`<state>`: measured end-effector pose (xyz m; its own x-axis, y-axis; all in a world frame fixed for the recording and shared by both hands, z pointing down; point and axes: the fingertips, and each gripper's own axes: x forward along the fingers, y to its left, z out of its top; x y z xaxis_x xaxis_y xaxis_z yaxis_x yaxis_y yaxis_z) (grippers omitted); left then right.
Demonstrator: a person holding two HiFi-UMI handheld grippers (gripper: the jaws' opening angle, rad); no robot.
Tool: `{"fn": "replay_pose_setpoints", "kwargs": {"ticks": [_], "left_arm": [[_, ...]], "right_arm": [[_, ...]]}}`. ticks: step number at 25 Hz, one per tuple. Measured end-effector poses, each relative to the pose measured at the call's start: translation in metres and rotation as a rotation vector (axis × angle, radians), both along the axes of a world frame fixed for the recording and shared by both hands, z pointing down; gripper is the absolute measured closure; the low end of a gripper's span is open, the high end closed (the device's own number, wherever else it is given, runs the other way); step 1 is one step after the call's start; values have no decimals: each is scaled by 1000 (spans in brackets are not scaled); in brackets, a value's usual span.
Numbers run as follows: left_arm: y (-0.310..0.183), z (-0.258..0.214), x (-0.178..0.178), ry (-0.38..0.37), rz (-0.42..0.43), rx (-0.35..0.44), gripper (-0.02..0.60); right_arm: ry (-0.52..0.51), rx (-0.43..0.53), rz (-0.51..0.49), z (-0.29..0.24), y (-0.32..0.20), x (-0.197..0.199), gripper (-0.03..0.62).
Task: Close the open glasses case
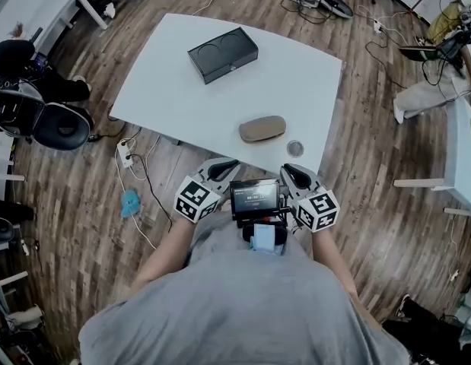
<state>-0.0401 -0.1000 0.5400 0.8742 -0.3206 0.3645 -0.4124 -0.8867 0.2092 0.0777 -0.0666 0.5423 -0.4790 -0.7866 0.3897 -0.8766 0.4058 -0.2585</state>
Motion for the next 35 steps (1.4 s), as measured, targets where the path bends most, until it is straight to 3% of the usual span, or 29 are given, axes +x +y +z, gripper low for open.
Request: {"fn": "replay_pose_setpoints", "kwargs": {"ticks": [4,12,20,35], "left_arm": [[5,-11,1,30,12,0,549],[-5,-26,7,54,27,42,549],[-5,-32,23,52,55,27,549],[8,-19,16,56,61,13,549]], "right_arm": [[-73,26,14,-14,2,1,548],[-135,71,-67,-40,3,-13,548],[-137,34,-60,-44,-1,-7,551],[-123,33,-62,-35,7,-14,557]]}}
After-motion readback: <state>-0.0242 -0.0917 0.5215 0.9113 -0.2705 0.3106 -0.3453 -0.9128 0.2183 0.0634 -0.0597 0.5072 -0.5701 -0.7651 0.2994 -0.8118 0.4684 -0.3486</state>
